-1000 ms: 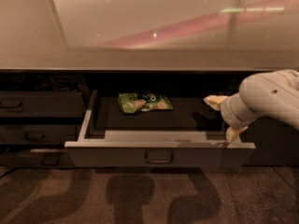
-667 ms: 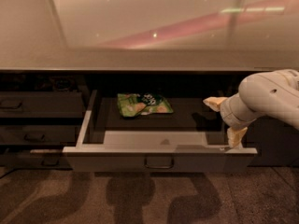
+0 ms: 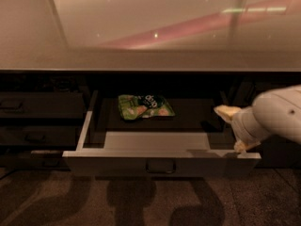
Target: Open top drawer
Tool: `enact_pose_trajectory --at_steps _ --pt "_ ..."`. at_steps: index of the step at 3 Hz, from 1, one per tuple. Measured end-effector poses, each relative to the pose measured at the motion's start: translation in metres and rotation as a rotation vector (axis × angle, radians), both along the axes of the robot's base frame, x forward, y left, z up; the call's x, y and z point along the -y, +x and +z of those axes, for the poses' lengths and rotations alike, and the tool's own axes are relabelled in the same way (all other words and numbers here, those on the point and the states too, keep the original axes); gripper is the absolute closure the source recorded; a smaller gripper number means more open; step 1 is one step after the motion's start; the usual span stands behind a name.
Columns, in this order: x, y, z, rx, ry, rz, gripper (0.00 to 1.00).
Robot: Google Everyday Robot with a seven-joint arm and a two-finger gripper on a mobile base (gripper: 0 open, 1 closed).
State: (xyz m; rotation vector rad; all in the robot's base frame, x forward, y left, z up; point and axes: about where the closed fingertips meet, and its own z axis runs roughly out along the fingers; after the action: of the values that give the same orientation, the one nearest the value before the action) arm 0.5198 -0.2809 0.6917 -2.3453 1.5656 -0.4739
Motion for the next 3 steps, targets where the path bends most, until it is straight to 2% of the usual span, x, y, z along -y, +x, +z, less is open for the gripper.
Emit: enact_pose_trajectory --at_steps 2,3 --pt "0.001 -0.002 0.003 -0.002 -0.001 -0.002 0.0" --pt "0.007 -0.018 -0.001 -0.015 -0.009 -0.016 0.0"
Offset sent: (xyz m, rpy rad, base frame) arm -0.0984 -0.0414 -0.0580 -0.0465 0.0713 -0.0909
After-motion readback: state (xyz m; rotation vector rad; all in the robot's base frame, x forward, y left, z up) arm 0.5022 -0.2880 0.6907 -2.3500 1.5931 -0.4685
